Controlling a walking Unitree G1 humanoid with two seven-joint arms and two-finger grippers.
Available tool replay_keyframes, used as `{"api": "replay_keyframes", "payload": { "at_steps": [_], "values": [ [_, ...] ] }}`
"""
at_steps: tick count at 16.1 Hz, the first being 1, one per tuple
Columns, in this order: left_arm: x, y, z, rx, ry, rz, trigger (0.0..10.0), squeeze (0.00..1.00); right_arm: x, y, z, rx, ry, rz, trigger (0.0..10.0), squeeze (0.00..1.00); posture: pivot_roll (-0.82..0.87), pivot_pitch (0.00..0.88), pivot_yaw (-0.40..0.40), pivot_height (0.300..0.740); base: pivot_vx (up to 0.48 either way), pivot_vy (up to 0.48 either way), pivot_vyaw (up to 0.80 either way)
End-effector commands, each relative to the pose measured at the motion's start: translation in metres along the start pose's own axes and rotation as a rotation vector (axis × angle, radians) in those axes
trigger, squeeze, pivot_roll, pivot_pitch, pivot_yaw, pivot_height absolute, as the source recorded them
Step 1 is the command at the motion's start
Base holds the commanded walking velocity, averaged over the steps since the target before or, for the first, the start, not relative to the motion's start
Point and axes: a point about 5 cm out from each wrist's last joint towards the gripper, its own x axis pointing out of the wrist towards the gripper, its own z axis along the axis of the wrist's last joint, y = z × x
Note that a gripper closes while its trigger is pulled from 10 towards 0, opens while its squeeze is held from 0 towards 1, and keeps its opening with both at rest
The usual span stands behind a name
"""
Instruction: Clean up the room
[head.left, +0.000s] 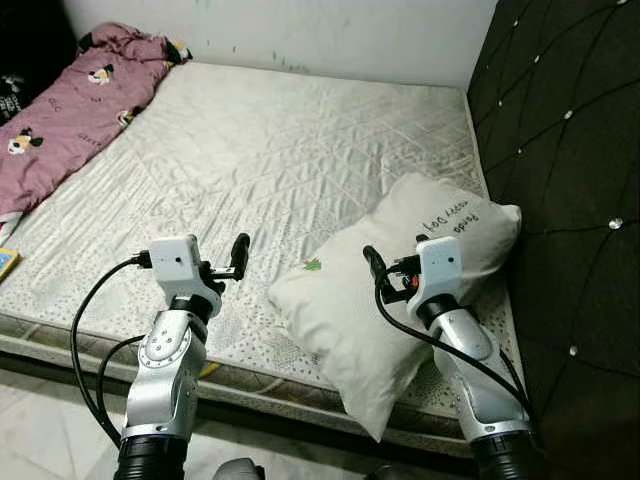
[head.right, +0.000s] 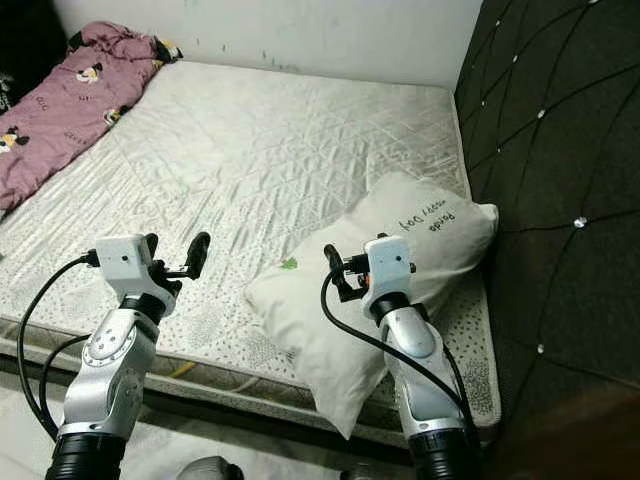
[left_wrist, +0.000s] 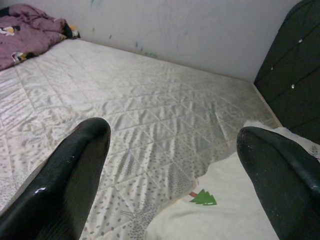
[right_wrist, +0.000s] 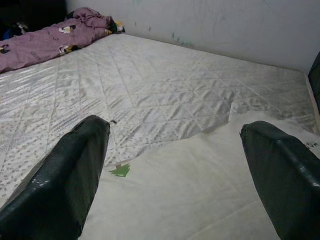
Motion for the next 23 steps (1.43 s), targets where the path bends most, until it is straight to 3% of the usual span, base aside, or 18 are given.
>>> {"api": "replay_keyframes", "payload": {
  "at_steps": [1, 6, 16, 23],
  "values": [
    [-0.0018, 0.0033, 0.0021, 0.008, 0.002, 0.013, 10.0, 0.0, -0.0006, -0.0011, 0.0066, 0.004, -0.023, 0.003, 10.0, 0.0, 0.01, 0.023, -0.013, 0.69, 0.0, 0.0, 0.0],
    [-0.0006, 0.0021, 0.0031, 0.005, 0.002, 0.018, 10.0, 0.0, 0.0012, -0.0017, 0.0077, 0.006, -0.021, 0.013, 10.0, 0.0, 0.01, 0.03, -0.012, 0.631, 0.0, 0.0, 0.0],
    [-0.0037, 0.002, 0.0051, -0.012, -0.004, 0.023, 10.0, 0.0, 0.0008, 0.0005, 0.0048, 0.003, -0.004, 0.043, 10.0, 0.0, 0.02, 0.035, -0.021, 0.631, 0.0, 0.0, 0.0],
    [-0.0053, 0.0011, 0.0049, -0.015, -0.001, 0.025, 10.0, 0.0, 0.0002, 0.0011, 0.0047, -0.005, 0.0, 0.058, 10.0, 0.0, 0.02, 0.04, -0.028, 0.567, 0.0, 0.0, 0.0]
  ]
}}
